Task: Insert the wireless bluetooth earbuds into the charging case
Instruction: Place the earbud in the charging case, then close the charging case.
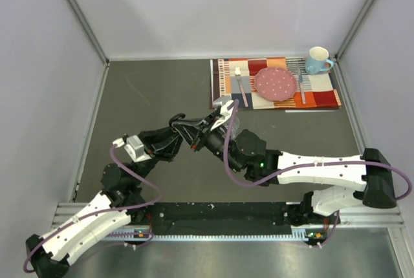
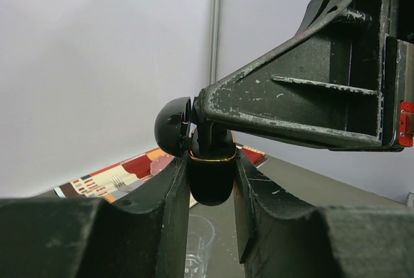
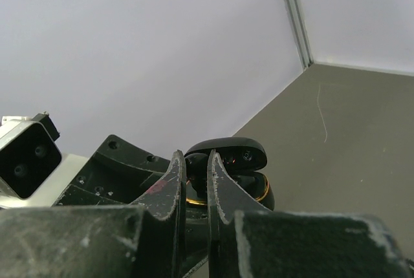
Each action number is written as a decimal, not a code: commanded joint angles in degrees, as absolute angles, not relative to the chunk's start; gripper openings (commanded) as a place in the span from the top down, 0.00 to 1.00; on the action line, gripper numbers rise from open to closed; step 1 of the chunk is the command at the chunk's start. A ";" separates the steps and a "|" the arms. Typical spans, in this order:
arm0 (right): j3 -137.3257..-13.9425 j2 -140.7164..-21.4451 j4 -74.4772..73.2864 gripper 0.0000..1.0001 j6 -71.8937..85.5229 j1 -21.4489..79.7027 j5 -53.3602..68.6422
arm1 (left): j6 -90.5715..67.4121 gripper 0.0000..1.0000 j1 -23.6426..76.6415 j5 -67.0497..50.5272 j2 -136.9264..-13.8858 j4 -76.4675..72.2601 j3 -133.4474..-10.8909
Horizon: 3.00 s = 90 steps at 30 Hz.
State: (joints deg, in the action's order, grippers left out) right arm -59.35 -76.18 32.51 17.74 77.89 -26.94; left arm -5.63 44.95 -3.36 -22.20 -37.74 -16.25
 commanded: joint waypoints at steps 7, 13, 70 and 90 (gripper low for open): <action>-59.15 -75.41 28.92 1.00 18.99 79.10 -29.62 | -6.24 1.00 44.82 -1.14 -20.65 -44.12 -15.73; -60.29 -75.59 27.42 0.86 18.63 79.10 -31.64 | -6.24 1.00 44.91 -1.23 -20.39 -43.77 -15.47; -79.99 -72.33 -28.57 0.09 33.49 60.64 -0.71 | -0.53 1.00 44.91 -27.51 -29.53 -39.73 -21.97; -61.36 -54.94 -27.60 0.06 46.67 59.33 -27.59 | -15.99 1.00 44.91 -3.34 -29.70 -20.63 -24.07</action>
